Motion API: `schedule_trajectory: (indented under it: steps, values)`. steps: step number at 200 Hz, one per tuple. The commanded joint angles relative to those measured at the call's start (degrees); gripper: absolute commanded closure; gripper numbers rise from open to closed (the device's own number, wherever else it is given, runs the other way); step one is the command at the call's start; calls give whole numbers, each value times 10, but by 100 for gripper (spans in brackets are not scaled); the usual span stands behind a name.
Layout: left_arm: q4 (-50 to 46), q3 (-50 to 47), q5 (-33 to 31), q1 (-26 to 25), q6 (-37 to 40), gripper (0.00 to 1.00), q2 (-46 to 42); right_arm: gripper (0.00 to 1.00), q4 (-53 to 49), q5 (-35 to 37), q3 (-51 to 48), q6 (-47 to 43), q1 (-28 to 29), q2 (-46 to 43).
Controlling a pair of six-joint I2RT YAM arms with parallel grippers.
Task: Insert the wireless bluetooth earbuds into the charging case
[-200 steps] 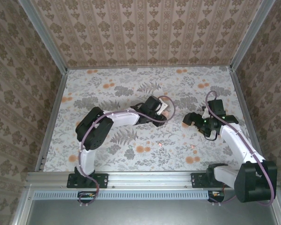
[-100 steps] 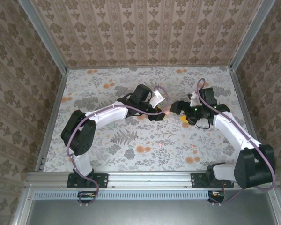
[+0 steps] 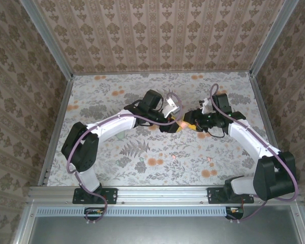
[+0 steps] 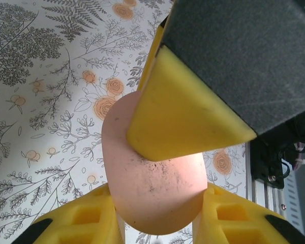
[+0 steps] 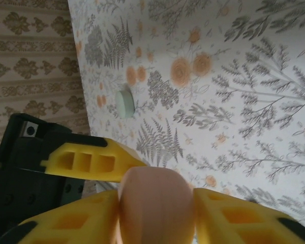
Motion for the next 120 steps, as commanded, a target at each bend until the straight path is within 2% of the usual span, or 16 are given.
schedule_trajectory:
  steps: [1,22,45,62,89,120]
  values:
    - [-3,14,27,6,7,74,-26,69,29,-17,-11,30,0,2]
    - [18,2,9,9,-4,69,-37,77,60,-28,-20,65,3,-4]
    - [57,-13,-4,26,-46,52,-54,81,90,-11,-34,120,6,-17]
    - [91,-24,-24,40,-94,41,-64,83,143,15,-66,197,6,-34]
    - [165,-69,-71,57,-150,35,-100,84,259,50,-117,330,10,-56]
    - [312,-157,-65,57,-198,30,-145,83,277,89,-102,374,27,-71]
